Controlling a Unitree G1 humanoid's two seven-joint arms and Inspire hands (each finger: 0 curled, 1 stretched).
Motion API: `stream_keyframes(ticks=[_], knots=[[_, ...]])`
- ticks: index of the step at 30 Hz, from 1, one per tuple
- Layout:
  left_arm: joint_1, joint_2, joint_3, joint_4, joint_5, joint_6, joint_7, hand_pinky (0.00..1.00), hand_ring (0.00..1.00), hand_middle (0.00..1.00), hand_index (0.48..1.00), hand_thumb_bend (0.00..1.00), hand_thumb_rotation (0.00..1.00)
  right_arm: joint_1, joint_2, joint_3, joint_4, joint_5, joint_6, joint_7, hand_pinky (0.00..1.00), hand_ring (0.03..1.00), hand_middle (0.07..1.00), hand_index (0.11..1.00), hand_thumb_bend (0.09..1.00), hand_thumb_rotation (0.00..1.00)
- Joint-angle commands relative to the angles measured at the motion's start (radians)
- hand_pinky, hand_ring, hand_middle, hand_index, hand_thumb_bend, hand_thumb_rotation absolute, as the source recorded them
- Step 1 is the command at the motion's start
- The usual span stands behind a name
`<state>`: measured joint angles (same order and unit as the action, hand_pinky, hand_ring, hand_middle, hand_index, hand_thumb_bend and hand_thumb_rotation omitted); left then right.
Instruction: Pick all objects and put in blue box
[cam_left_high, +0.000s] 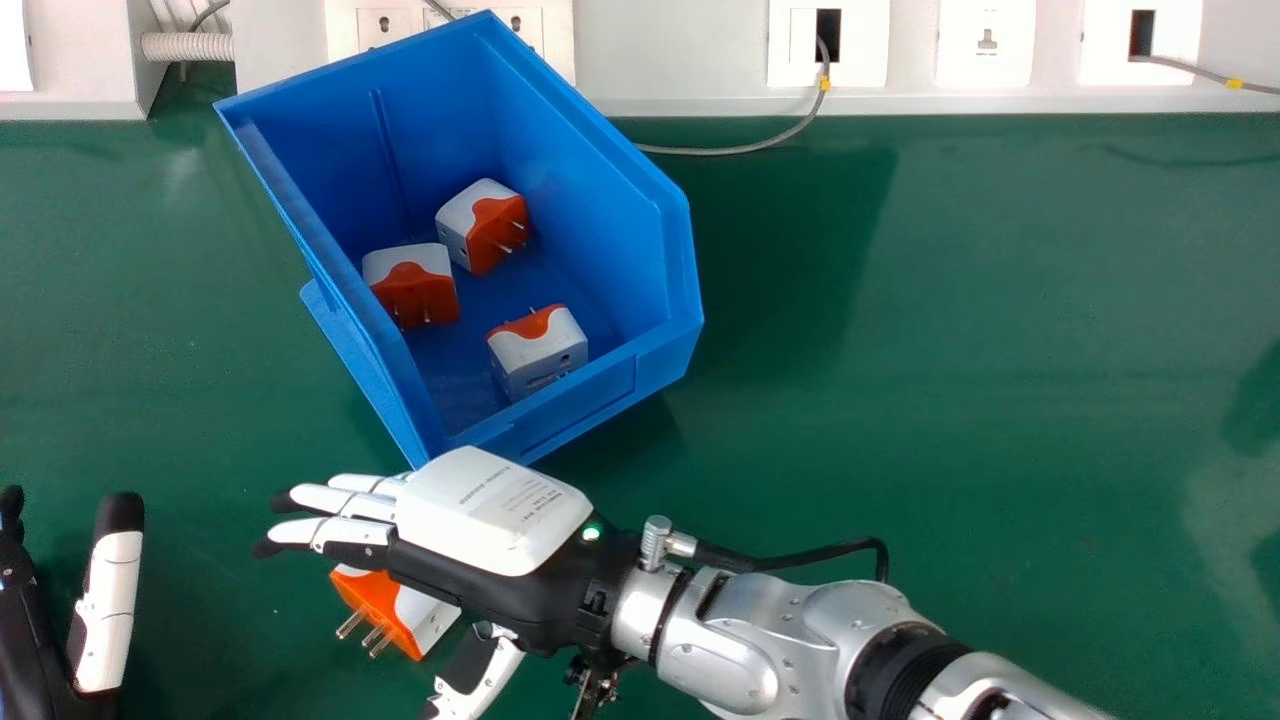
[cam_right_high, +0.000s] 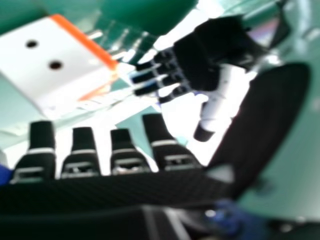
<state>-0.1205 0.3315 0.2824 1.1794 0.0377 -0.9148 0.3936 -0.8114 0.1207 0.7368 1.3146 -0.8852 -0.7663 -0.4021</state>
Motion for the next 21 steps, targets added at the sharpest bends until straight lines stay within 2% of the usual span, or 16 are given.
stream_keyframes(ticks=[1,4,6,9,13,16,20,21], knots=[[0.032,-0.014,0.004,0.030,-0.013,0.046,-0.014,0.99,0.98,0.97,0.998,0.95,0.92,-0.027,0.022,-0.025,-0.001,0.038,0.018,0.033,0.85,0.934,0.958,0.887,0.951,0.41],[0.031,-0.013,0.002,0.030,-0.010,0.054,-0.013,0.98,0.98,0.97,1.000,0.95,0.92,-0.018,0.029,-0.039,0.001,0.060,0.038,0.081,0.84,0.928,0.954,0.892,0.935,0.39],[0.033,-0.010,-0.004,0.030,0.001,0.053,-0.006,0.98,0.98,0.97,0.998,0.94,0.94,-0.014,0.031,-0.050,0.003,0.073,0.055,0.123,0.83,0.925,0.944,0.900,0.926,0.37],[0.033,-0.010,-0.003,0.030,-0.004,0.051,-0.014,0.98,0.98,0.98,0.998,0.94,0.94,-0.010,0.033,-0.067,0.003,0.099,0.080,0.190,0.84,0.921,0.932,0.909,0.909,0.32],[0.036,-0.008,-0.006,0.027,0.002,0.051,-0.004,0.99,0.98,0.97,1.000,0.93,0.94,-0.006,0.036,-0.076,0.002,0.118,0.119,0.261,0.84,0.915,0.934,0.921,0.882,0.28],[0.036,-0.011,-0.001,0.026,-0.006,0.048,-0.011,0.99,0.98,0.97,1.000,0.93,0.93,0.004,0.035,-0.080,0.000,0.135,0.129,0.292,0.83,0.913,0.932,0.918,0.868,0.23],[0.037,-0.007,-0.006,0.025,0.003,0.052,-0.001,0.98,0.98,0.97,1.000,0.93,0.94,0.015,0.034,-0.075,-0.004,0.145,0.137,0.298,0.81,0.905,0.918,0.906,0.857,0.17],[0.037,-0.008,-0.004,0.024,-0.001,0.051,-0.006,0.98,0.98,0.97,1.000,0.94,0.94,0.018,0.032,-0.074,-0.005,0.145,0.136,0.297,0.81,0.903,0.915,0.905,0.854,0.16]])
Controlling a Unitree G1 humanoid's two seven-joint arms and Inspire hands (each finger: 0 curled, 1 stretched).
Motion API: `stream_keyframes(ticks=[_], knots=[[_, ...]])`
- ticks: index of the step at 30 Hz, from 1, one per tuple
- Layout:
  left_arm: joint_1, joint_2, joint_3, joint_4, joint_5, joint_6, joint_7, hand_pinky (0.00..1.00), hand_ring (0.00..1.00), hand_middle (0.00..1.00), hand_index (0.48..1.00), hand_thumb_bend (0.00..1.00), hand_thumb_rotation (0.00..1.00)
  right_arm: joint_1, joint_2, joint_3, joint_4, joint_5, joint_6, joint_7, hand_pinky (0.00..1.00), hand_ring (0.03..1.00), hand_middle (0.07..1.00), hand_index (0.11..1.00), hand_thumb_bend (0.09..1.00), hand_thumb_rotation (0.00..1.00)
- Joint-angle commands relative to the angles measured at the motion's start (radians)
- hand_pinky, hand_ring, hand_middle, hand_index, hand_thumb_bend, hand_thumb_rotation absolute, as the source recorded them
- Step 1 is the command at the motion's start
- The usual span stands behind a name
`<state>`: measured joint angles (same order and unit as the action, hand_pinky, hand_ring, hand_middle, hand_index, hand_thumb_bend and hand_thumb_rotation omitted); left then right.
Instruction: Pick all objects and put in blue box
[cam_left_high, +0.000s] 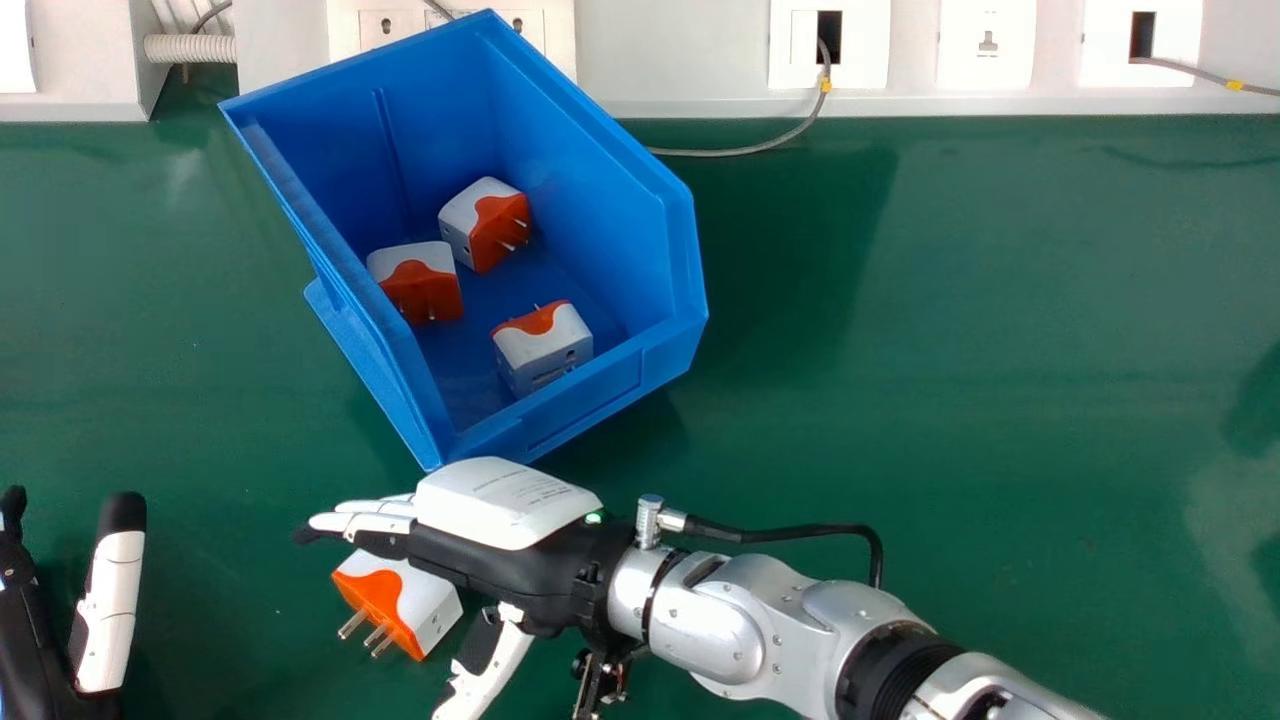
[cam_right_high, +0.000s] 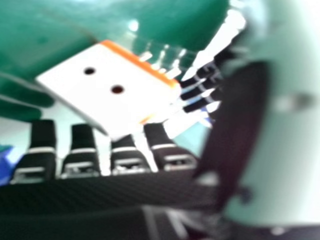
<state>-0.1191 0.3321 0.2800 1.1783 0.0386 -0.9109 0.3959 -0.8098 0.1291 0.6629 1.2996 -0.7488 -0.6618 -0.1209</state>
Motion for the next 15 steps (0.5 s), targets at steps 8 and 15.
stream_keyframes(ticks=[8,15], knots=[[0.036,-0.009,-0.003,0.023,0.000,0.046,-0.005,0.99,0.98,0.97,1.000,0.94,0.93,0.028,0.022,0.004,0.012,0.005,0.034,-0.008,0.78,0.894,0.907,0.885,0.809,0.08],[0.036,-0.011,-0.001,0.022,-0.001,0.046,-0.008,0.98,0.98,0.97,1.000,0.94,0.92,0.061,0.032,0.000,0.007,0.008,0.031,-0.109,0.58,0.636,0.755,0.734,0.661,0.01]])
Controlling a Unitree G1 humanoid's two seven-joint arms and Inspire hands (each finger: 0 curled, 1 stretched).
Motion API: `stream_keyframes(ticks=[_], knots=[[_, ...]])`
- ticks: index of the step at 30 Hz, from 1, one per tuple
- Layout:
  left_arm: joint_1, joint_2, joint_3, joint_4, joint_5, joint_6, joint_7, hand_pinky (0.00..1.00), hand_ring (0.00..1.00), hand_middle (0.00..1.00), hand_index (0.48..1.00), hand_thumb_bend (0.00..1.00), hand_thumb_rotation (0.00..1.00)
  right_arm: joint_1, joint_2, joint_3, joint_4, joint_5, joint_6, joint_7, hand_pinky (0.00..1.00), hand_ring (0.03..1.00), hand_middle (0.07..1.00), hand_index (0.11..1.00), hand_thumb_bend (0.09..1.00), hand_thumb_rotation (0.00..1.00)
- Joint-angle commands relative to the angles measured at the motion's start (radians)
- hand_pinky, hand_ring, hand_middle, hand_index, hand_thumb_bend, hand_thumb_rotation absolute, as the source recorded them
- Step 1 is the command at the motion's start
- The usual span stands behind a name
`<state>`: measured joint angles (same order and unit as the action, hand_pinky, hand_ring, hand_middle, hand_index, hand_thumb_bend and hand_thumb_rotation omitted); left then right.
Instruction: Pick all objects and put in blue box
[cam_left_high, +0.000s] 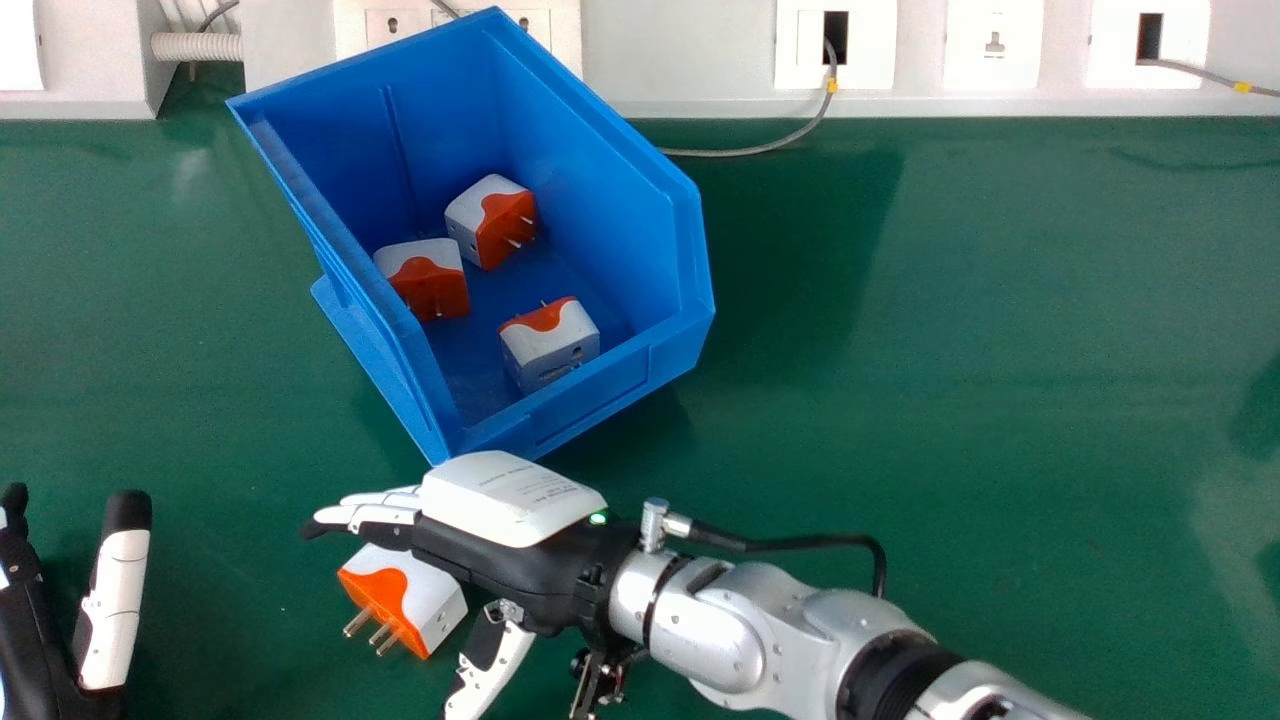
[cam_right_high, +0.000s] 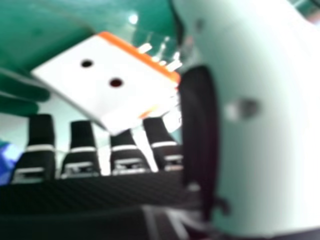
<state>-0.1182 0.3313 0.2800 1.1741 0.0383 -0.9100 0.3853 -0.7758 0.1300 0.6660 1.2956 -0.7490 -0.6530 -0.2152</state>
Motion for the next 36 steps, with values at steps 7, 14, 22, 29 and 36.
stream_keyframes(ticks=[7,14,22,29,36], knots=[[0.034,-0.008,-0.008,0.029,0.007,0.043,0.016,0.98,0.98,0.98,0.989,0.93,0.94,0.041,0.027,0.032,0.005,-0.018,0.005,-0.136,0.37,0.434,0.531,0.521,0.506,0.00],[0.032,-0.009,-0.002,0.032,-0.004,0.042,0.002,0.98,0.98,0.98,0.985,0.94,0.93,0.037,0.027,0.026,0.006,-0.001,-0.005,-0.142,0.35,0.430,0.521,0.501,0.497,0.00],[0.031,-0.009,0.002,0.035,-0.009,0.044,-0.007,0.98,0.98,0.98,0.999,0.94,0.92,0.041,0.022,0.027,-0.008,-0.001,-0.037,-0.170,0.34,0.423,0.523,0.491,0.496,0.00],[0.036,-0.018,0.010,0.029,-0.020,0.038,-0.018,0.98,0.97,0.97,1.000,0.96,0.91,0.072,-0.032,-0.060,-0.083,0.114,-0.184,-0.032,0.33,0.418,0.521,0.497,0.496,0.00],[0.036,-0.004,0.004,0.029,-0.009,0.048,-0.015,0.98,0.98,0.98,1.000,0.95,0.92,0.178,-0.136,-0.207,-0.303,0.417,-0.236,0.397,0.36,0.403,0.488,0.516,0.497,0.00]])
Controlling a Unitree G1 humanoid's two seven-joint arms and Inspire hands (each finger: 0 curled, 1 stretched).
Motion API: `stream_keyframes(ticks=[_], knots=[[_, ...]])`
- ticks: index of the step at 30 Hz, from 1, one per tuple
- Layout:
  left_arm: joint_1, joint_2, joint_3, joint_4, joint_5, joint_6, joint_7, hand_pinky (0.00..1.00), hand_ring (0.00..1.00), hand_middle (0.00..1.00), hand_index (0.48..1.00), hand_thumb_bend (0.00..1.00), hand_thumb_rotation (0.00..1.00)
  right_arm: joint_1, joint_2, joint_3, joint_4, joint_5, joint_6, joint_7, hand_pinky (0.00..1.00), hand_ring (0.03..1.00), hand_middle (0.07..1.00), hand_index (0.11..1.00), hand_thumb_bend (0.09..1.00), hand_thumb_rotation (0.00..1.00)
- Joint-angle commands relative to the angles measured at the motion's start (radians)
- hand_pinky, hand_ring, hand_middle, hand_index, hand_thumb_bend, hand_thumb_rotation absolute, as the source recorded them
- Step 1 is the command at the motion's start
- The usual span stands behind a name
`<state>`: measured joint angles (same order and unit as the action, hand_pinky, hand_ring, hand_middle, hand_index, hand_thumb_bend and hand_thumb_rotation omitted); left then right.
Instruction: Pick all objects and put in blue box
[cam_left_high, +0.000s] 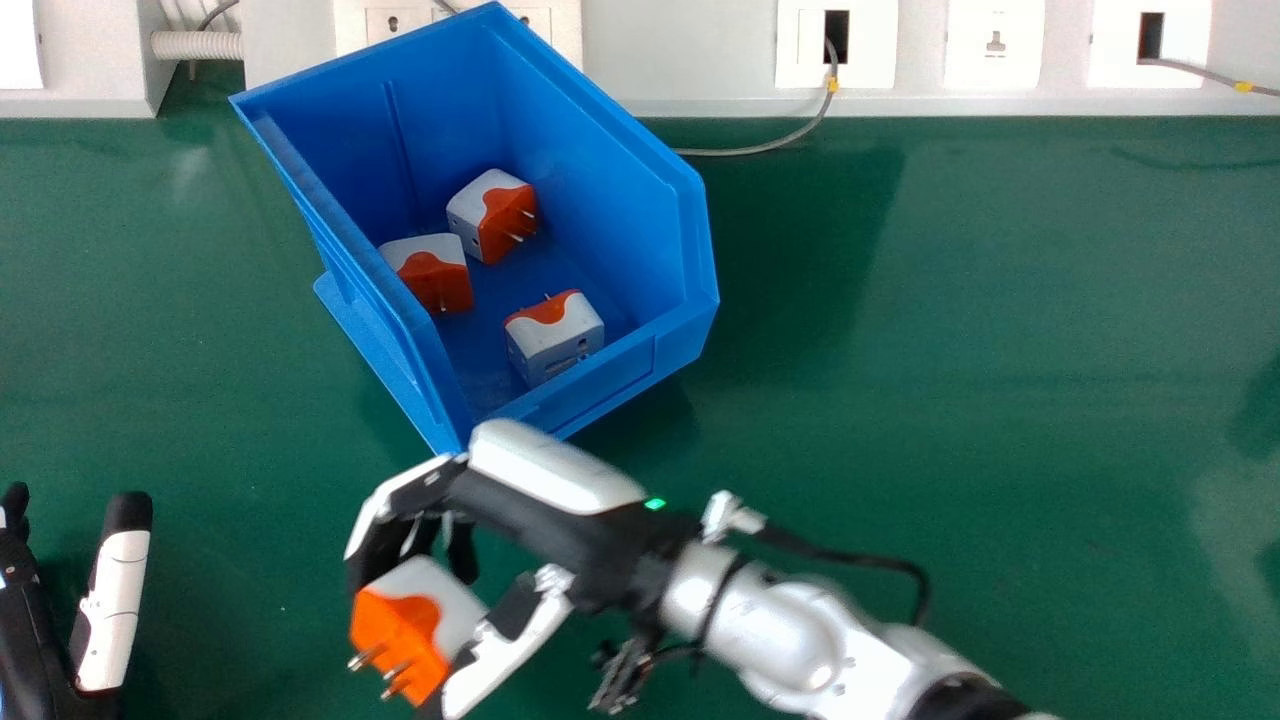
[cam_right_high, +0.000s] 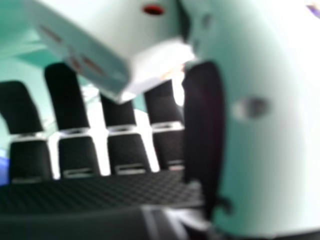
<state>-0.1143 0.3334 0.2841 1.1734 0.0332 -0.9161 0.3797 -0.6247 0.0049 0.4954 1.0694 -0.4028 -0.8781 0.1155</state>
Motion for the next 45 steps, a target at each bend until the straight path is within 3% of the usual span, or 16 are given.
stream_keyframes(ticks=[1,6,9,16,18,21,23,27,29,32,33,34,35,37,40,45], knots=[[0.032,-0.005,0.001,0.031,-0.006,0.055,-0.012,0.98,0.98,0.98,1.000,0.95,0.92,0.045,-0.025,-0.053,-0.118,0.109,-0.002,0.102,0.36,0.403,0.488,0.516,0.497,0.00],[0.025,-0.005,0.006,0.036,-0.012,0.061,-0.014,0.99,0.98,0.98,1.000,0.95,0.92,0.113,-0.059,-0.116,-0.285,0.234,0.049,0.214,0.39,0.407,0.480,0.520,0.498,0.00],[0.021,-0.008,0.015,0.038,-0.029,0.061,-0.042,0.99,0.98,0.98,0.997,0.95,0.92,0.143,-0.070,-0.147,-0.373,0.311,0.103,0.285,0.39,0.409,0.478,0.522,0.499,0.00],[0.020,-0.005,0.008,0.039,-0.015,0.063,-0.029,0.98,0.97,0.97,0.999,0.95,0.91,0.189,-0.065,-0.215,-0.514,0.379,0.154,0.302,0.36,0.422,0.503,0.505,0.498,0.00],[0.018,-0.007,0.009,0.040,-0.017,0.063,-0.032,0.98,0.97,0.97,1.000,0.95,0.91,0.196,-0.063,-0.236,-0.537,0.375,0.158,0.279,0.34,0.429,0.514,0.496,0.498,0.00],[0.014,-0.013,0.017,0.041,-0.032,0.064,-0.046,0.98,0.97,0.97,1.000,0.97,0.90,0.197,-0.053,-0.275,-0.545,0.370,0.144,0.231,0.33,0.432,0.516,0.499,0.497,0.00],[0.013,-0.013,0.018,0.041,-0.031,0.064,-0.046,0.99,0.97,0.97,1.000,0.98,0.90,0.196,-0.046,-0.306,-0.552,0.325,0.133,0.149,0.32,0.431,0.515,0.501,0.497,0.00],[0.010,-0.014,0.022,0.043,-0.038,0.066,-0.053,0.98,0.96,0.97,1.000,0.98,0.89,0.148,-0.032,-0.361,-0.500,0.123,0.050,-0.134,0.32,0.430,0.513,0.509,0.496,0.00],[0.009,-0.010,0.016,0.044,-0.030,0.066,-0.044,0.98,0.96,0.97,1.000,0.98,0.89,0.086,-0.028,-0.361,-0.456,-0.023,0.040,-0.327,0.32,0.432,0.512,0.508,0.497,0.00],[0.008,-0.011,0.018,0.047,-0.034,0.066,-0.047,0.98,0.97,0.97,1.000,0.97,0.89,0.004,-0.027,-0.334,-0.388,-0.151,0.051,-0.504,0.32,0.432,0.518,0.507,0.496,0.00],[0.008,-0.010,0.016,0.047,-0.032,0.067,-0.044,0.98,0.97,0.97,1.000,0.97,0.89,-0.024,-0.025,-0.322,-0.355,-0.176,0.055,-0.544,0.32,0.430,0.518,0.508,0.496,0.00],[0.006,-0.014,0.023,0.047,-0.046,0.067,-0.058,0.98,0.97,0.97,1.000,0.98,0.89,-0.060,-0.021,-0.306,-0.308,-0.203,0.060,-0.584,0.32,0.428,0.518,0.510,0.496,0.00],[0.005,-0.015,0.024,0.047,-0.049,0.068,-0.062,0.98,0.97,0.97,1.000,0.98,0.89,-0.095,-0.018,-0.288,-0.259,-0.225,0.069,-0.617,0.31,0.425,0.518,0.512,0.495,0.00],[0.006,-0.014,0.024,0.048,-0.049,0.067,-0.064,0.98,0.96,0.97,1.000,0.97,0.88,-0.161,-0.007,-0.255,-0.159,-0.253,0.090,-0.663,0.31,0.416,0.514,0.524,0.494,0.00],[0.008,-0.008,0.013,0.050,-0.029,0.067,-0.045,0.98,0.96,0.97,1.000,0.95,0.89,-0.249,0.008,-0.201,-0.027,-0.292,0.126,-0.724,0.31,0.410,0.517,0.530,0.493,0.00],[0.006,-0.008,0.017,0.051,-0.035,0.066,-0.049,0.98,0.95,0.96,1.000,0.98,0.89,-0.363,0.045,-0.102,0.100,-0.365,0.200,-0.805,0.30,0.403,0.510,0.533,0.492,0.00]])
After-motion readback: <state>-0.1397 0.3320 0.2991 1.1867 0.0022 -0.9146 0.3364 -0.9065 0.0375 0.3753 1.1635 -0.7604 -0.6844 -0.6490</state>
